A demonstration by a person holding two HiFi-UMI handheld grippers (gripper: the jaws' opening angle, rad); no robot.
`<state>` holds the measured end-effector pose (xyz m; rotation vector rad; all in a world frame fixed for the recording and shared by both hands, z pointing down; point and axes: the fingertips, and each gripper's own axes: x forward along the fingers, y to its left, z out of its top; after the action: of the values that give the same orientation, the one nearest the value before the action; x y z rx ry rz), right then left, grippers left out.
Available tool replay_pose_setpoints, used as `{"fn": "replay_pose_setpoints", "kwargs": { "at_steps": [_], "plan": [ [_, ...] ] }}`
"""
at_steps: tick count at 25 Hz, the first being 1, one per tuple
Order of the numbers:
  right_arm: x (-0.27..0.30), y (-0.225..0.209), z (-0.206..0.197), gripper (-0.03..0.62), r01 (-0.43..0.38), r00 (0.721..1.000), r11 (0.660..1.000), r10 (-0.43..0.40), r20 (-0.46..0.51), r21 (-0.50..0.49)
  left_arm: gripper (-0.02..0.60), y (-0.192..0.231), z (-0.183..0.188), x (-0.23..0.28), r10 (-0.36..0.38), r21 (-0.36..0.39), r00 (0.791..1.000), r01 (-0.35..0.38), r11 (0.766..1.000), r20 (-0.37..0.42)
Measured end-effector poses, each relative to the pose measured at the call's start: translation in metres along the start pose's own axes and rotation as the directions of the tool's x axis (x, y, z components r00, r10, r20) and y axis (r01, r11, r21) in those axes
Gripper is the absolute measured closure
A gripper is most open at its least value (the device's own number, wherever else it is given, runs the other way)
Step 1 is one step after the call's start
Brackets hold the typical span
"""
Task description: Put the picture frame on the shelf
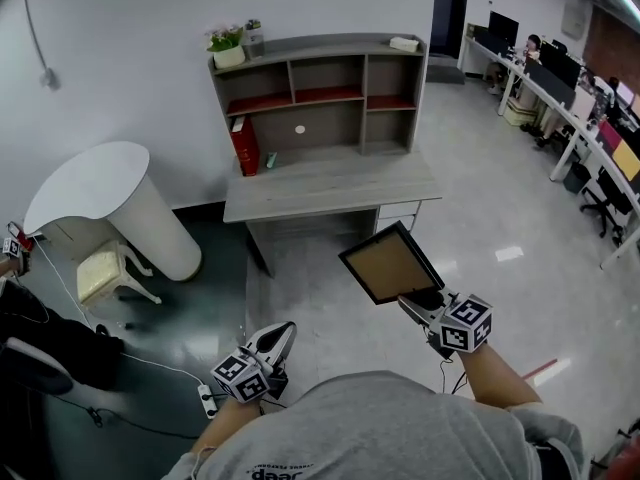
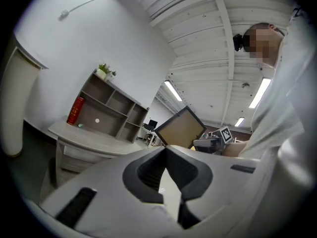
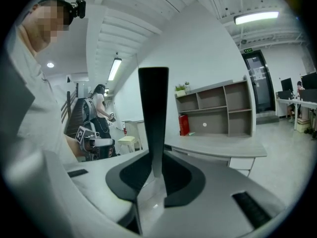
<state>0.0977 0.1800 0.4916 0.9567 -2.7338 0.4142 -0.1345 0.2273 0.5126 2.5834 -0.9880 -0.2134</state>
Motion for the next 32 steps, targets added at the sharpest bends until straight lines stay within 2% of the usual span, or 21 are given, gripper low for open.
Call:
{"fn": "replay_pose_setpoints", "kwargs": {
  "at_steps": [7,14,20,26,32],
  "plan": [
    [0.058,-0.026,0.025,0.519,-0.005,1.0,1.0,0.005,-0.005,0.027,0.571,0.063,0.023,0.001,0.021,0.002,0.999,-0.021,1.0,0.03],
    [0.099,-0.056,0.045,0.519,-0.039,0.999,0.998,0.04,-0.011,0.045,0.571,0.097,0.04,0.003,0.08,0.004,0.995,-0.08,0.997,0.051],
    [0.138,-0.098,0.061,0.519,-0.086,0.996,0.995,0.087,-0.004,0.046,0.571,0.129,0.057,0.019,0.155,0.038,0.986,-0.158,0.987,0.065],
    [0.181,-0.166,0.077,0.519,-0.144,0.99,0.989,0.144,0.009,0.025,0.571,0.172,0.074,0.073,0.211,0.061,0.973,-0.217,0.974,0.093],
    [0.223,-0.253,0.113,0.519,-0.207,0.978,0.978,0.207,-0.006,-0.004,0.571,0.215,0.102,0.172,0.222,0.06,0.968,-0.23,0.971,0.114]
  ]
}}
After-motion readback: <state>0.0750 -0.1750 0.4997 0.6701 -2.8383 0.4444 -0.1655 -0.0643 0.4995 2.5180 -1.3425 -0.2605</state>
